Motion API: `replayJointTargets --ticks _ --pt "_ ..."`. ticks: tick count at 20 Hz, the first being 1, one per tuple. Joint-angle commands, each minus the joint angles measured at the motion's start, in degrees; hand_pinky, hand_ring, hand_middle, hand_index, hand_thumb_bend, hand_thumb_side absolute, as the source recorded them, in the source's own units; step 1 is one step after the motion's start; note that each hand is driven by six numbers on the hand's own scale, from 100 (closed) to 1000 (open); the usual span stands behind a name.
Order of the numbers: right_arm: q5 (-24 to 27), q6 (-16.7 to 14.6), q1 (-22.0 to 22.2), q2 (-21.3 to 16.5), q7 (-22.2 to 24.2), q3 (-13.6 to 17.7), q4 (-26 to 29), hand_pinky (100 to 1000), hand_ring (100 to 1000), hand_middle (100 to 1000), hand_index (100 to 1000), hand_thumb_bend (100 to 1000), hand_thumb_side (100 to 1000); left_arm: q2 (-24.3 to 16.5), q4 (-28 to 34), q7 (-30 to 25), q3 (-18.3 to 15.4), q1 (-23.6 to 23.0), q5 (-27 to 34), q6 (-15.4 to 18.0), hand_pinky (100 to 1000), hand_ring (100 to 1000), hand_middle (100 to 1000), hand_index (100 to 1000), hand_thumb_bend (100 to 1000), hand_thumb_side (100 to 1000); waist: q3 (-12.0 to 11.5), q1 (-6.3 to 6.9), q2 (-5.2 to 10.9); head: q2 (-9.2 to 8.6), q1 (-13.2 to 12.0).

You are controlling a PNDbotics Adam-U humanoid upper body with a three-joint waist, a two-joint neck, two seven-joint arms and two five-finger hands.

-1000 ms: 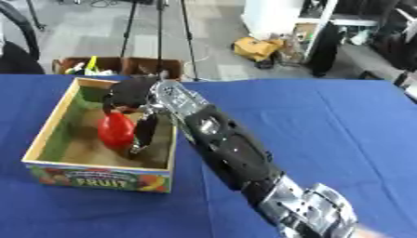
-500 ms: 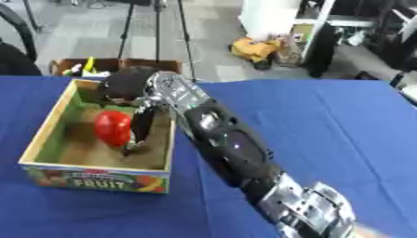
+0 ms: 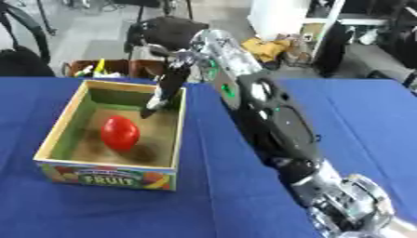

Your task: Pick up objects on the table and place them in the box.

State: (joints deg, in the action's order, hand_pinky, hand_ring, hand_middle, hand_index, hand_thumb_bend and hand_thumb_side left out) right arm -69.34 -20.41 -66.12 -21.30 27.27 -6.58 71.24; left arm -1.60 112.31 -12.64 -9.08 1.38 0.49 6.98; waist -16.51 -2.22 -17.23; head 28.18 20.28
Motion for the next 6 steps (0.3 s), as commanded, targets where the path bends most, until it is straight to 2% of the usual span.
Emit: replayJointTargets --ticks 1,6 --pt "3.33 1.74 0.24 -3.71 -1.01 2.5 4.8 725 858 837 865 845 663 -1.11 0.79 0.61 -0.51 -0.25 0.4 0.3 409 344 457 566 100 807 0.42 0.68 1.42 0.46 -2.93" --pt "7.97 6.0 3.14 -6.35 -5.05 6.25 11.96 706 824 804 859 776 772 -0.97 0.55 1.19 -0.65 -0.91 0.49 0.87 409 343 456 566 100 804 2.37 2.15 1.83 1.18 -7.99"
